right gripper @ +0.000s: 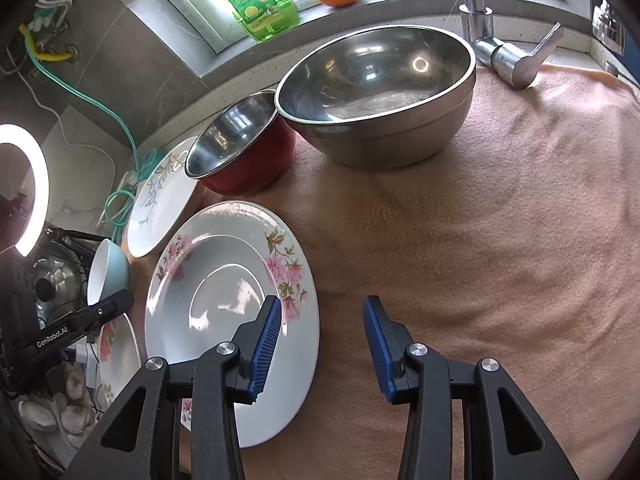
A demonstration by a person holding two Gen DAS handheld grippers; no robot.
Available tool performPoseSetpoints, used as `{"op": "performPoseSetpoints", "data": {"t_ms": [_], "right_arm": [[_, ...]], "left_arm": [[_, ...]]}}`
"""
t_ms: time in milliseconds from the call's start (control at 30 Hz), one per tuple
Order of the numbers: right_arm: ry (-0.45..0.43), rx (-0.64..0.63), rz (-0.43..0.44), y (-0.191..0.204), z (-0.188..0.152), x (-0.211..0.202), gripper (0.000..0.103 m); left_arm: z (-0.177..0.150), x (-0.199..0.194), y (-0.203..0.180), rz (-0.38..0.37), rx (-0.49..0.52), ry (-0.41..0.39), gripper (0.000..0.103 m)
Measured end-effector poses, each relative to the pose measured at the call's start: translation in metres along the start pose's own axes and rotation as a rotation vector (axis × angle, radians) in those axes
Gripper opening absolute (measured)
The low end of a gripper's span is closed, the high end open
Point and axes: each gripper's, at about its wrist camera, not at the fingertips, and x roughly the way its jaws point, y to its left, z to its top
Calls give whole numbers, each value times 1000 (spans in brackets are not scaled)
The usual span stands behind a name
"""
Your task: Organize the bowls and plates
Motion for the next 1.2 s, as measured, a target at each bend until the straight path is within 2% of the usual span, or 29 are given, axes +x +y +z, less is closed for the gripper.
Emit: {"op": "performPoseSetpoints", "data": {"t_ms": [467,567,700,900,1200], "right_arm": [[33,10,18,0,3,12,39],[42,15,24,0,3,14,34],[51,12,23,1,3,18,32],[62,4,28,6,5,22,26],[77,-21,29,14,6,26,20]], "left_arm": [[3,16,-3,-16,7,45,36],[3,18,-2,-15,5,52,36],[5,22,-1,-16,1,63,30],[5,23,-2,-9,11,67,29],[5,23,0,-1,19,72,24]]}}
